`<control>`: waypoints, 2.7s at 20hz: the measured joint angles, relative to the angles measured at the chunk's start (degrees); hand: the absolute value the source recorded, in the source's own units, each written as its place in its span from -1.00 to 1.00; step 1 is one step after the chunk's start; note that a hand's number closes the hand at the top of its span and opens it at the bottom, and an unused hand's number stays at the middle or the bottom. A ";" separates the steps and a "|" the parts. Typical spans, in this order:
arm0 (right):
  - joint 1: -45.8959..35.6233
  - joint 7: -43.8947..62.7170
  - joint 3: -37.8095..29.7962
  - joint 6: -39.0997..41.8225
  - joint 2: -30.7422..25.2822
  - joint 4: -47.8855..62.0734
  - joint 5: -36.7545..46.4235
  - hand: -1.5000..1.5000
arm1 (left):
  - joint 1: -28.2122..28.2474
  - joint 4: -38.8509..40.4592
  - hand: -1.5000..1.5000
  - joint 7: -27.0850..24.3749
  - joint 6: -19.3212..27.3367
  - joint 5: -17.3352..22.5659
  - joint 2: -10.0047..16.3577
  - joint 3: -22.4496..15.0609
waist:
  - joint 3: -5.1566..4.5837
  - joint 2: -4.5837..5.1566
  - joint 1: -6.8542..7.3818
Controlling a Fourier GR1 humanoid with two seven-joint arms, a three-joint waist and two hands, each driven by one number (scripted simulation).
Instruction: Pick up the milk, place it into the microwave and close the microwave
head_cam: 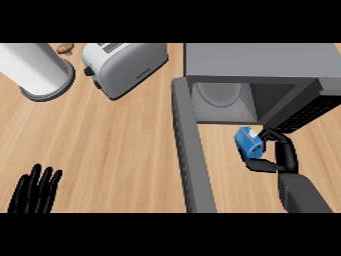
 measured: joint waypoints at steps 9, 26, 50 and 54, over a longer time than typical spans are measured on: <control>-0.52 0.43 2.62 3.10 5.42 -4.36 -0.32 1.00 | 0.27 2.35 -1.00 -1.53 -2.30 1.43 -0.08 3.04 | 0.02 -0.16 -0.72; -3.34 19.55 8.53 -9.32 7.68 -21.75 2.22 1.00 | -0.55 4.55 -1.00 0.08 -7.11 4.14 -0.60 8.66 | 0.03 -0.13 -0.71; -30.97 27.11 4.96 -30.99 -1.79 12.02 13.33 1.00 | -4.76 8.40 -1.00 1.05 -9.13 0.64 -0.59 9.89 | 0.20 1.86 3.53; -33.06 28.65 4.88 -35.42 -2.53 14.11 14.28 -1.00 | -5.91 8.39 -1.00 1.97 -8.33 -1.19 -0.21 9.62 | 0.24 2.30 4.47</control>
